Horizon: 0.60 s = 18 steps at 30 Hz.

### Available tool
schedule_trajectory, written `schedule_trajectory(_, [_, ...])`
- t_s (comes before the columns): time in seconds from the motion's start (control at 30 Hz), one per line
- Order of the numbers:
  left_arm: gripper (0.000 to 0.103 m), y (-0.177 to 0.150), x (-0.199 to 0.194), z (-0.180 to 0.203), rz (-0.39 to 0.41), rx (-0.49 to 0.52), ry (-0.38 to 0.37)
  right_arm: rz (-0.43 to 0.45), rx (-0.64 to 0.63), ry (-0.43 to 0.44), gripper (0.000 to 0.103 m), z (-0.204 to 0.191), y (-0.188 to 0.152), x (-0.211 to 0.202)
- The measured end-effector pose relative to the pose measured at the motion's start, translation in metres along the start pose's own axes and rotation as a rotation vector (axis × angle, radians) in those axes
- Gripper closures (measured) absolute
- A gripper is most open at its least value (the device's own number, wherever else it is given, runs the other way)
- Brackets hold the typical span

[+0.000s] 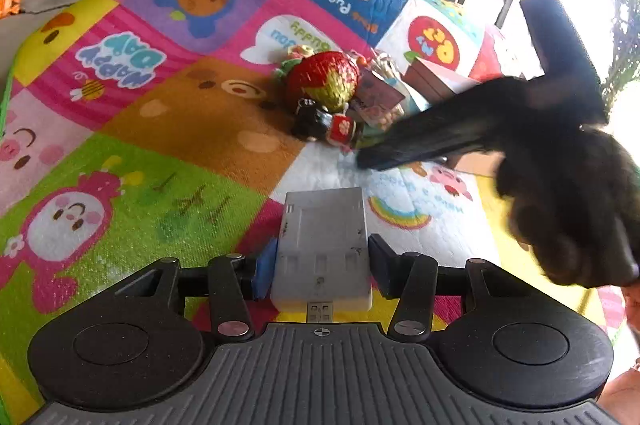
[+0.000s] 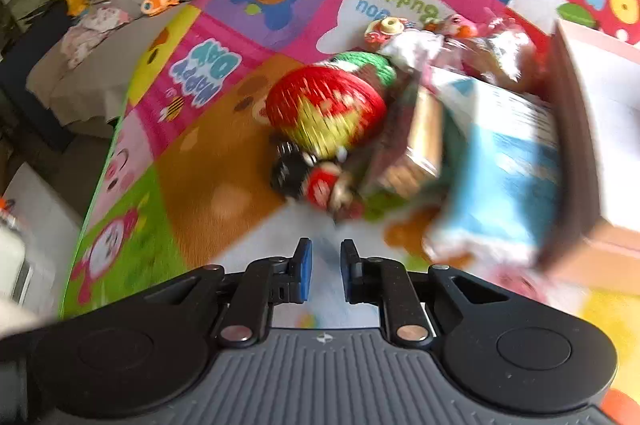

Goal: Organize objects
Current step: 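Grasp the small black-haired doll figure with the right tool while the left holds the adapter, then lower the doll figure into the pink box with the right tool while the left drops the adapter in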

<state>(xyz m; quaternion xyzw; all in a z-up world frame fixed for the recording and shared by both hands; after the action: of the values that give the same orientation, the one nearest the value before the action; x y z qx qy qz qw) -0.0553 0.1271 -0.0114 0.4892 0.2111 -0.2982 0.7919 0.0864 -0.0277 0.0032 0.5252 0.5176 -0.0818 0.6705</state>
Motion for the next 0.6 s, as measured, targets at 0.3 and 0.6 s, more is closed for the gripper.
schedule_trajectory(0.3, [0.05,-0.009,0.002,0.016,0.024,0.05,0.069,0.223,-0.176,0.019,0.065,-0.022,0.014,-0.038])
schedule_trajectory(0.6, [0.05,-0.009,0.002,0.01,0.008,0.002,0.046,0.068,-0.374,-0.196,0.052,-0.042,0.053,0.05])
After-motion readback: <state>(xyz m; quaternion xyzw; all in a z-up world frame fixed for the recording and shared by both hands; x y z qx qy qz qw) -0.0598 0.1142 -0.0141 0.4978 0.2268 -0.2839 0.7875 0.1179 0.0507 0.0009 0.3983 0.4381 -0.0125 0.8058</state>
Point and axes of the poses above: each gripper's, at about its wrist camera, not at the fingertips, and x roughly the way its jaws point, z to its right, y to its top, the point moved 5 cm from there along x, roughly the way its jaws point, and after that the axes turned 14 degrees about -x, right-handed, at the moved point
